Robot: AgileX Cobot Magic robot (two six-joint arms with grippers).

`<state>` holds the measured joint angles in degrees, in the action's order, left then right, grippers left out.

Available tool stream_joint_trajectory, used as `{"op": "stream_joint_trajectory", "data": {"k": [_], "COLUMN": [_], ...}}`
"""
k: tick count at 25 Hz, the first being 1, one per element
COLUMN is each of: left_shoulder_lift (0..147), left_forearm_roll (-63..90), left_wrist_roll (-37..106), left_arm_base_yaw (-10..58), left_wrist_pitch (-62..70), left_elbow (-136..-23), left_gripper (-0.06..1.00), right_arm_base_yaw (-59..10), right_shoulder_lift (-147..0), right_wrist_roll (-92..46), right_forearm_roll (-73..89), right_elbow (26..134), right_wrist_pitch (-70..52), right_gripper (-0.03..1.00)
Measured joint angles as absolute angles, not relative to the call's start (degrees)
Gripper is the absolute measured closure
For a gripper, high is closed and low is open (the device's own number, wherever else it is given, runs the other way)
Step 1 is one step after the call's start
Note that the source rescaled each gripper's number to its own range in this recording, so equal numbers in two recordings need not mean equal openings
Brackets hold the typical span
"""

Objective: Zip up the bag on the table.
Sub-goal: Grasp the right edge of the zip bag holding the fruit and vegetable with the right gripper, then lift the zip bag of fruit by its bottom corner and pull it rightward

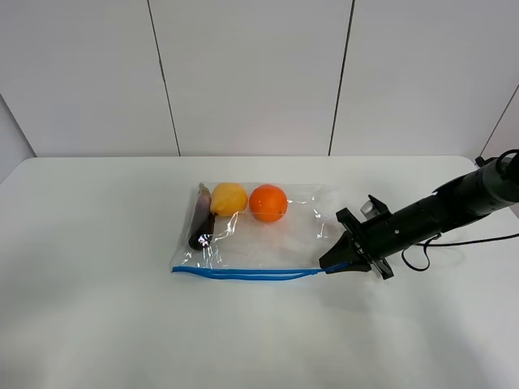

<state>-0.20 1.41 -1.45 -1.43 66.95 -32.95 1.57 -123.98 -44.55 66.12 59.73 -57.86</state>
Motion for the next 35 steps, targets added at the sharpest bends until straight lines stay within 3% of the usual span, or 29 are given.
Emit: {"op": "stream_joint_trajectory", "data": {"k": [3, 9, 35], "left_shoulder_lift": [-0.2, -0.2, -0.2], "left_forearm_roll": [1.4, 1.4, 1.4], "left_wrist_roll": [-1.4, -1.4, -1.4], "left_arm_base_yaw": [-1.4, -1.4, -1.4], "left_wrist_pitch": [66.9, 66.9, 66.9], "left_elbow": [-33.0, -33.0, -33.0], "left_gripper": [0.02, 0.02, 0.02], "right_arm_base_yaw": [1.6, 1.6, 1.6], "right_shoulder_lift": [-124.0, -124.0, -124.3], "right_wrist_roll": [-44.5, -44.5, -39.4], "right_forearm_roll": [66.1, 65.4, 62.3], "right_elbow": [59.7, 59.7, 73.5], "right_wrist_pitch": [-58.1, -58.5, -68.9], "right_gripper": [0.92, 0.97, 0.97]}}
